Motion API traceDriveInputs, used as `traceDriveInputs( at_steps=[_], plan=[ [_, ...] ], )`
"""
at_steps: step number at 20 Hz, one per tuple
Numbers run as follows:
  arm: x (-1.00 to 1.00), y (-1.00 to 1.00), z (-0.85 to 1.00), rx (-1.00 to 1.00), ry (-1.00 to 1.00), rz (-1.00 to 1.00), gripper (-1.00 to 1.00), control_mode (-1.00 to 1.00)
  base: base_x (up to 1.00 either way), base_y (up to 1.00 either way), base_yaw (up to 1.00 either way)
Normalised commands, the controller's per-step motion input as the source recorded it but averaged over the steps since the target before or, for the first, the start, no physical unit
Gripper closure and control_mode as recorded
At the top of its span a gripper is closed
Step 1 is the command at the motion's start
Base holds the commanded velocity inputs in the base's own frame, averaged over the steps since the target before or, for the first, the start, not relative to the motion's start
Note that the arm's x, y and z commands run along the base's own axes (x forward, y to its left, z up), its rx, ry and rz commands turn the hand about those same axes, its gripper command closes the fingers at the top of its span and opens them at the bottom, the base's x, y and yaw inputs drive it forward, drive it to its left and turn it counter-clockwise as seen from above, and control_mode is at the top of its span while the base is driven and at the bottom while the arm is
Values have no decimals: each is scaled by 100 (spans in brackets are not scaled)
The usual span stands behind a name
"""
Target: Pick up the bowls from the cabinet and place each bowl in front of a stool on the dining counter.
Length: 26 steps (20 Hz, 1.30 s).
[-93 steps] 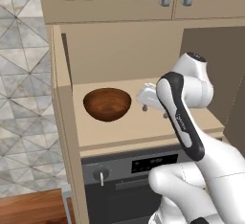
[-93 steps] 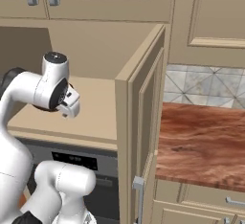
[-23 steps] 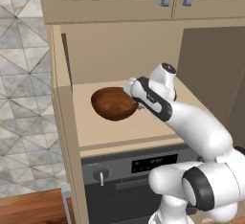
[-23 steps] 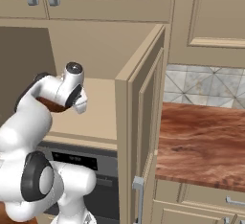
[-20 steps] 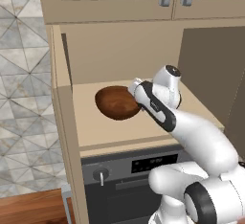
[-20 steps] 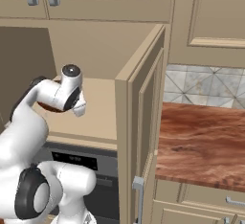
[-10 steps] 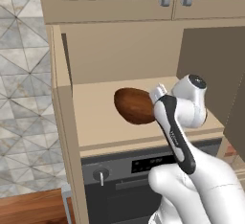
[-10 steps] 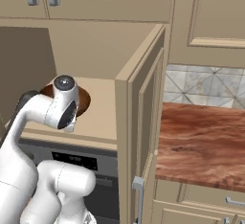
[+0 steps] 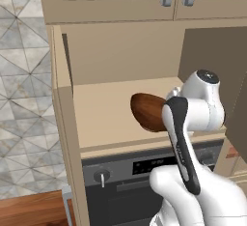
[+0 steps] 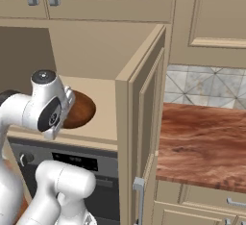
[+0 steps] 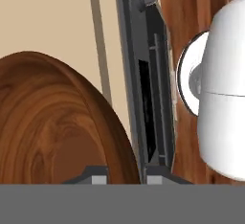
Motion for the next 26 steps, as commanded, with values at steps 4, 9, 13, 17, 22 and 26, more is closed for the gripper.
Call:
traceDriveInputs(
  at_steps=[4,9,13,17,22,26],
  plan=[
    [-63,-6,18,0,0,-24,100,-100,0,0,0],
    [-45,0,7,-7,-19,-13,100,-100,0,0,0],
    [-39,0,19,-31,-18,1,100,-100,0,0,0],
    [-39,0,14,-31,1,10,100,-100,0,0,0],
    [-19,-11,-6,-12,12,21,100,-100,0,0,0],
    [0,-23,-4,0,5,19,100,-100,0,0,0]
  ],
)
